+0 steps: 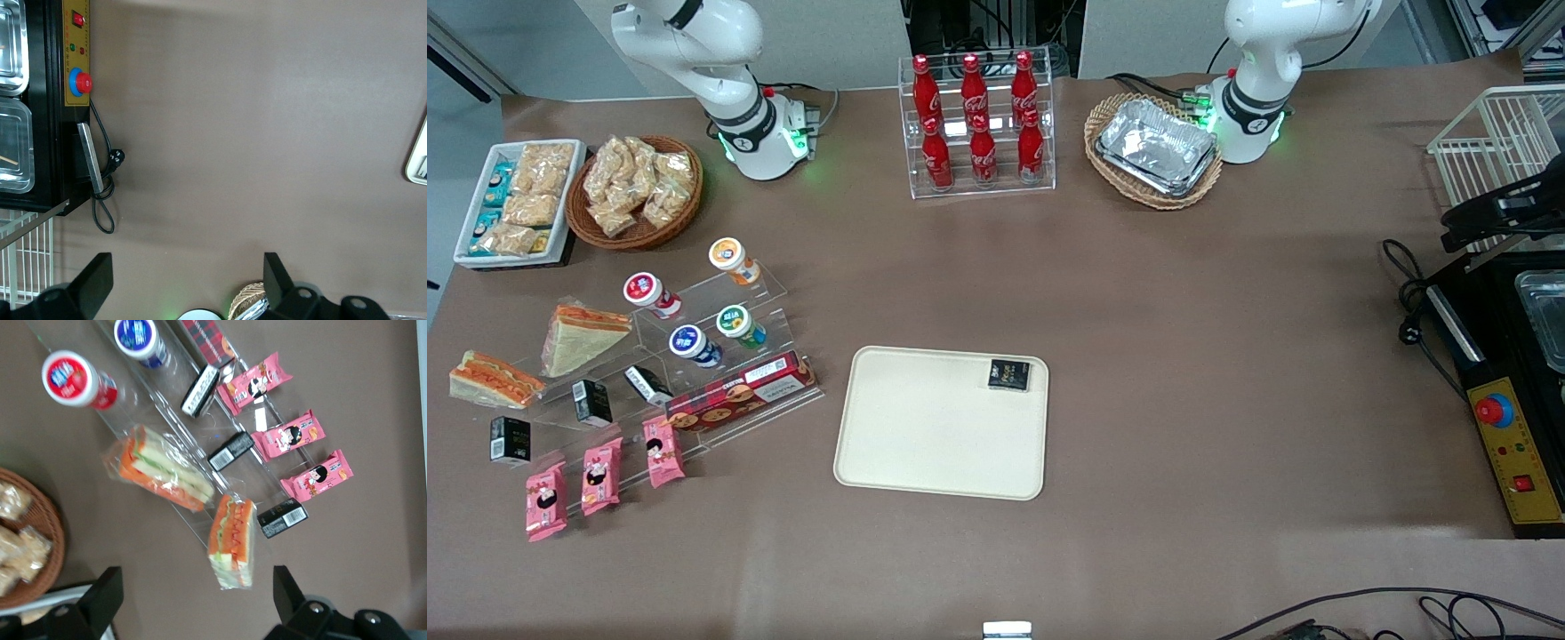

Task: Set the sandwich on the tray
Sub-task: 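Move the right gripper over the rack toward the wrapped triangular sandwiches, then lower the right gripper and grasp the wrapped sandwich on the rack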

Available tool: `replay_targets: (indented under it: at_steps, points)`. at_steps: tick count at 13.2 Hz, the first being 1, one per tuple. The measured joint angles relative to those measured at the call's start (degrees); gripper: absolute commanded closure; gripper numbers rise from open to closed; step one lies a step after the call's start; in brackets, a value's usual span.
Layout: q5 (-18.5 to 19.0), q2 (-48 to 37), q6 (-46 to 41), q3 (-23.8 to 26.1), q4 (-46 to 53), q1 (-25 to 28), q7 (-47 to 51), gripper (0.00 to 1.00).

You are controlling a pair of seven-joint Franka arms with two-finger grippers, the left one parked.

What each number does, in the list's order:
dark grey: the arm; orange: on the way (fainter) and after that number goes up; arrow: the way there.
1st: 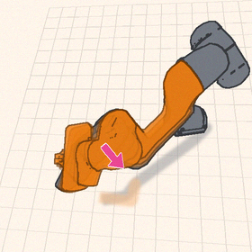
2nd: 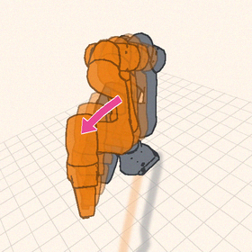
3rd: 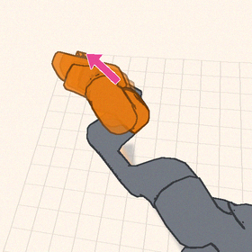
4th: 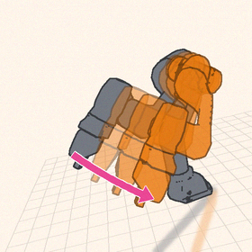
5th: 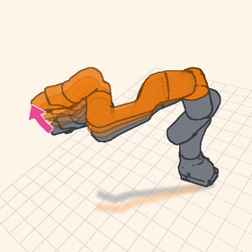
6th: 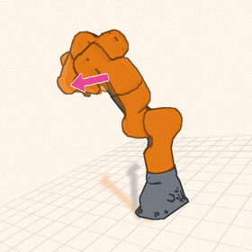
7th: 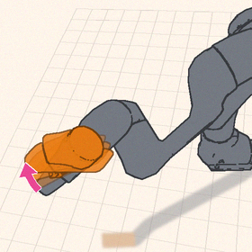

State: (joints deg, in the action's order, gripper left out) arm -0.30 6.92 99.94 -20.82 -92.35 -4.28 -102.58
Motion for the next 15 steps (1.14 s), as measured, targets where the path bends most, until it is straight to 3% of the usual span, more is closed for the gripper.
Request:
replay_targets:
  at_steps: [4, 15]
  points:
    - [-4.13, 5.17, 5.1, -0.66, -0.34, -5.26, -8.21, 0.0]
    - [-5.64, 10.44, 14.47, -2.3, -6.18, -5.01, -1.51, 0.0]
